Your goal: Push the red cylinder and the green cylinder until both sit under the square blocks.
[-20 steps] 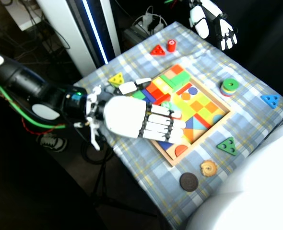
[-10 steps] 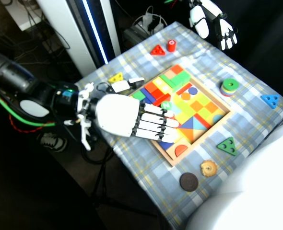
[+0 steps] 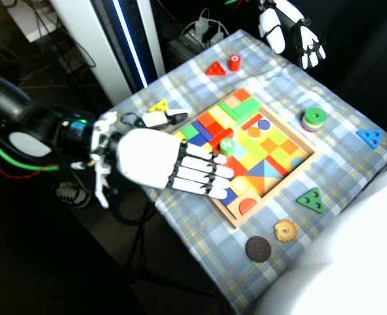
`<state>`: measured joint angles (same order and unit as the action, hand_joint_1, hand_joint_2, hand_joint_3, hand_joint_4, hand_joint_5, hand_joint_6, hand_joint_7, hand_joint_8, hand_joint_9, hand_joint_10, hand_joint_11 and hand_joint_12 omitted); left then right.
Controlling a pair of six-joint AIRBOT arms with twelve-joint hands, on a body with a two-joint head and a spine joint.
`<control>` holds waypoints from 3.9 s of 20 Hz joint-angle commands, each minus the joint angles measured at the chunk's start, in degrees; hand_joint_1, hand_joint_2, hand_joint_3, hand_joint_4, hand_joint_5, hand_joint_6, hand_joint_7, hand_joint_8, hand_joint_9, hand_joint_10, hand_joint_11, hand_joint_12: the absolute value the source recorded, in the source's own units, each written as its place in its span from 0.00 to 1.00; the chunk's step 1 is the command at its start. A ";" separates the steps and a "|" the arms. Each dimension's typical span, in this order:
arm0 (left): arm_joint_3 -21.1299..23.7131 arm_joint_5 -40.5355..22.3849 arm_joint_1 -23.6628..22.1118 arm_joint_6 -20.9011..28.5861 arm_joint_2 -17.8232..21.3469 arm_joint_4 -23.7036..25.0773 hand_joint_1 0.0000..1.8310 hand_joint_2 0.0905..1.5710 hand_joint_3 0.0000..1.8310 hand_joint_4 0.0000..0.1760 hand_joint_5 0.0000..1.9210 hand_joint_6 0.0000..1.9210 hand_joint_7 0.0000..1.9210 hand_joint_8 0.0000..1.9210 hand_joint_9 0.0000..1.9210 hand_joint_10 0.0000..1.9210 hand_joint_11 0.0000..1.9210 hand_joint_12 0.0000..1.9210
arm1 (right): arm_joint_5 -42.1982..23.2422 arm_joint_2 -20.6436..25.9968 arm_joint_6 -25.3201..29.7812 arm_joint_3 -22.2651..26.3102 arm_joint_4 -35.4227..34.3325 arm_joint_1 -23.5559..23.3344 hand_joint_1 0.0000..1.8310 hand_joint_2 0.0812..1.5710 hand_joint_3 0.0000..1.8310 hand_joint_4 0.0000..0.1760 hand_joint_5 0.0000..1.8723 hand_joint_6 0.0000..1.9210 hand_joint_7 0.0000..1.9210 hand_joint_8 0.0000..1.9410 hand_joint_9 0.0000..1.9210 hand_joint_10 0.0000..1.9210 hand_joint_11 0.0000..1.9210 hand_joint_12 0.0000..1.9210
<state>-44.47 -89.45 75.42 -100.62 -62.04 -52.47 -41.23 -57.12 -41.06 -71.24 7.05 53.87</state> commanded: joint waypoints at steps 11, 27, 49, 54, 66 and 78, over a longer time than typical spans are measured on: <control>-0.41 -5.55 0.12 0.43 -0.11 2.46 0.12 0.79 0.00 0.60 0.30 0.00 0.21 0.00 0.17 0.00 0.00 0.10 | -5.96 3.61 -0.59 2.57 -5.06 3.92 0.00 0.50 0.00 0.84 0.21 0.00 0.00 0.00 0.00 0.00 0.00 0.00; -0.69 -4.84 0.16 0.44 -0.12 2.46 0.15 0.79 0.00 0.55 0.31 0.00 0.22 0.00 0.17 0.00 0.00 0.14 | -14.90 8.19 -1.17 6.28 -7.00 4.49 0.00 0.51 0.00 0.80 0.23 0.00 0.00 0.00 0.00 0.00 0.00 0.00; -0.74 -4.96 0.15 0.86 -0.19 2.53 0.15 0.80 0.00 0.50 0.31 0.00 0.22 0.00 0.17 0.00 0.00 0.09 | -13.11 -4.87 3.96 -0.61 2.01 -2.34 0.00 0.52 0.00 0.56 0.22 0.01 0.00 0.00 0.00 0.00 0.00 0.00; -0.74 -4.97 0.15 0.94 -0.19 2.56 0.14 0.80 0.00 0.51 0.31 0.00 0.22 0.00 0.16 0.00 0.00 0.08 | -11.30 -5.53 3.96 -1.14 3.13 -2.70 0.00 0.51 0.00 0.59 0.22 0.00 0.00 0.00 0.00 0.00 0.00 0.00; -0.67 -5.09 0.15 1.00 -0.19 2.54 0.12 0.80 0.00 0.49 0.31 0.00 0.21 0.00 0.16 0.00 0.00 0.06 | -5.71 -3.97 3.96 -1.73 5.06 -2.68 0.00 0.53 0.00 0.48 0.21 0.00 0.00 0.00 0.00 0.00 0.00 0.00; -0.65 -5.13 0.32 1.01 -0.19 2.30 0.13 0.80 0.00 0.55 0.29 0.00 0.20 0.00 0.15 0.00 0.00 0.06 | -5.31 1.02 2.40 2.40 2.04 -0.78 0.00 0.52 0.00 0.71 0.20 0.00 0.00 0.00 0.00 0.00 0.00 0.00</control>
<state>-44.93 -88.16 75.77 -100.18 -62.04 -52.36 -40.62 -56.07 -38.65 -68.77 10.20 53.23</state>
